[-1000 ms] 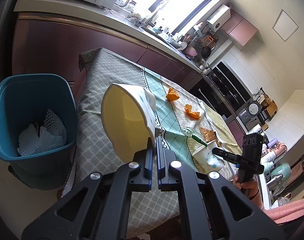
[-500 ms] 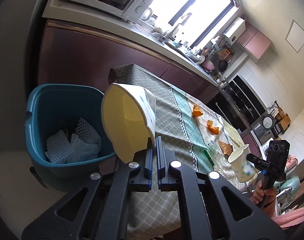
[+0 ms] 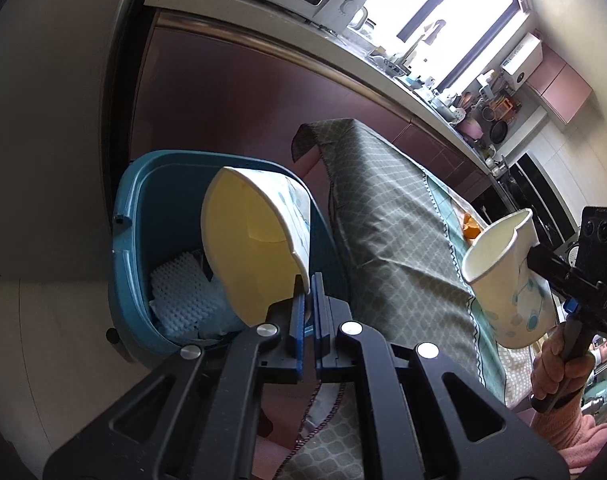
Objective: Collect trash
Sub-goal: 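Open the left gripper over the teal bin while the right gripper releases its cup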
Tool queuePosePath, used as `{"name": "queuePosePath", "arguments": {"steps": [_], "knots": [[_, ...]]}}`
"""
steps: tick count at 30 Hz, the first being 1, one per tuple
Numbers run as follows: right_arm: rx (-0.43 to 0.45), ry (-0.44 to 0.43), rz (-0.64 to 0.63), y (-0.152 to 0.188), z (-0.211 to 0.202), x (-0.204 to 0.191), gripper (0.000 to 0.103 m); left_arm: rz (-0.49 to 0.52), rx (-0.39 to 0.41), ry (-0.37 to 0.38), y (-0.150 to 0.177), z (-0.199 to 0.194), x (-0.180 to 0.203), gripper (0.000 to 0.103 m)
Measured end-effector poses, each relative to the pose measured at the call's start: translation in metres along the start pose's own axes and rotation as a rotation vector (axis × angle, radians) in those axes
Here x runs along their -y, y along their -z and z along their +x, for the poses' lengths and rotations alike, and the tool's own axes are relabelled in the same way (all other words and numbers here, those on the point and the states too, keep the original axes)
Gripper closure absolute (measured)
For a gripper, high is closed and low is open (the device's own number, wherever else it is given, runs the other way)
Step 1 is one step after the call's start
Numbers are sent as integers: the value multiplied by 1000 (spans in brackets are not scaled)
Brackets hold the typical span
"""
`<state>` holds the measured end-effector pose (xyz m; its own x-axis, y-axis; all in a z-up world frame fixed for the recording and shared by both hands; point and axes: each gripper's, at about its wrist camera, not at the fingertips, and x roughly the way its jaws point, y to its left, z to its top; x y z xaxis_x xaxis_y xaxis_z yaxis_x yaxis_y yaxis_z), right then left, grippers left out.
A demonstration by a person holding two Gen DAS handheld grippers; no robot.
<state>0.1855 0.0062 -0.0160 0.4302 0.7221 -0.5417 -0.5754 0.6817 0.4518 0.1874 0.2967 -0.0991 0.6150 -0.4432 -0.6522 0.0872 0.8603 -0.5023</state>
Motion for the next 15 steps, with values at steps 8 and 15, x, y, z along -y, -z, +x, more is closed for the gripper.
{"name": "queuePosePath", "arguments": {"steps": [8,15], "knots": [[-67,45,30,-29,80,-3,74,-32,-41,-34,-3,24,-17,99],[-123,101,77,-35,129,4,70,-43,-59,-40,-7,40,-24,98]]}}
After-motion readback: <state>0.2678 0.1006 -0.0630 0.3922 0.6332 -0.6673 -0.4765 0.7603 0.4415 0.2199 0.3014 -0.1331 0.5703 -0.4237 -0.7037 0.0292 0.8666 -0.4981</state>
